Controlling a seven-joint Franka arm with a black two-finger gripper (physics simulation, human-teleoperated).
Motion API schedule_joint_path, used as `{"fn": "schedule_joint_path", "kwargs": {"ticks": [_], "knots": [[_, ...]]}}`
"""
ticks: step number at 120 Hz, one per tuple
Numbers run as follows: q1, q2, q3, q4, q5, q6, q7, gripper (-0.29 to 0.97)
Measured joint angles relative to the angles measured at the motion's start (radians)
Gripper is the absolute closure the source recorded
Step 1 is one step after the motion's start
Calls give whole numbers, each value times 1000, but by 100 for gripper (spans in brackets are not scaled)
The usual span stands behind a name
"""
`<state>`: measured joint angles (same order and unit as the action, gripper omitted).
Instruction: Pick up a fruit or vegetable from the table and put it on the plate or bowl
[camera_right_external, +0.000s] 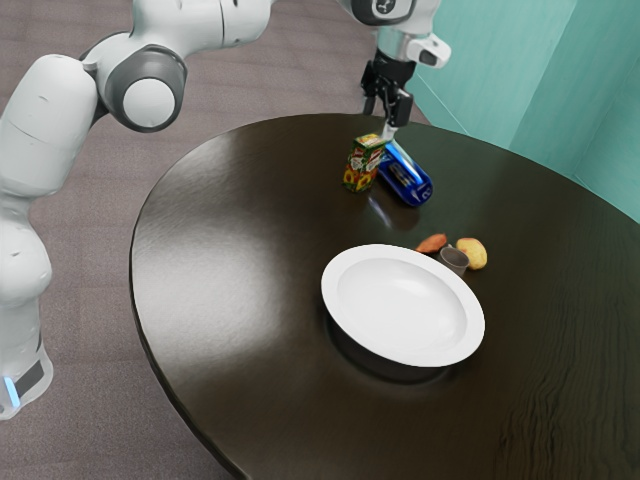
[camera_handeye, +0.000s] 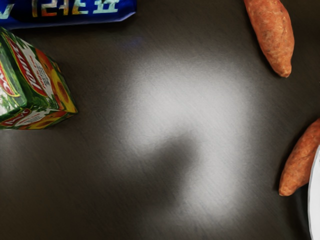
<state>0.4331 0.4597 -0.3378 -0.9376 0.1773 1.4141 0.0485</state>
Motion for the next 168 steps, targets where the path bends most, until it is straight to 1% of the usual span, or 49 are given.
{"fn": "schedule_joint_path", "kwargs": {"ticks": [10, 26, 39, 57, 80, 92, 97, 102, 107, 115, 130, 136, 152, 168], "knots": [[0, 0, 0, 0, 1, 20, 2, 0], [-23, -6, -2, 0, 43, 39, -7, 0], [-22, 1, -2, -1, 60, 49, -14, 0], [-15, 30, -1, 0, 67, 65, -23, 0], [-21, 23, -4, 3, 70, 76, -31, 0], [-22, 31, -39, 9, 68, 102, -24, 0], [-37, 71, -49, 32, 63, 130, -16, 0], [-62, 163, -56, 127, 58, 154, -11, 0], [-84, 226, -60, 207, 56, 175, -16, 0], [-108, 276, -54, 280, 58, 202, -46, 0], [-109, 302, -29, 295, 58, 234, -127, 0], [-130, 316, -24, 295, 57, 240, -148, 0], [-157, 388, -26, 316, 48, 252, -170, 0], [-170, 423, -25, 327, 43, 264, -185, 0]]}}
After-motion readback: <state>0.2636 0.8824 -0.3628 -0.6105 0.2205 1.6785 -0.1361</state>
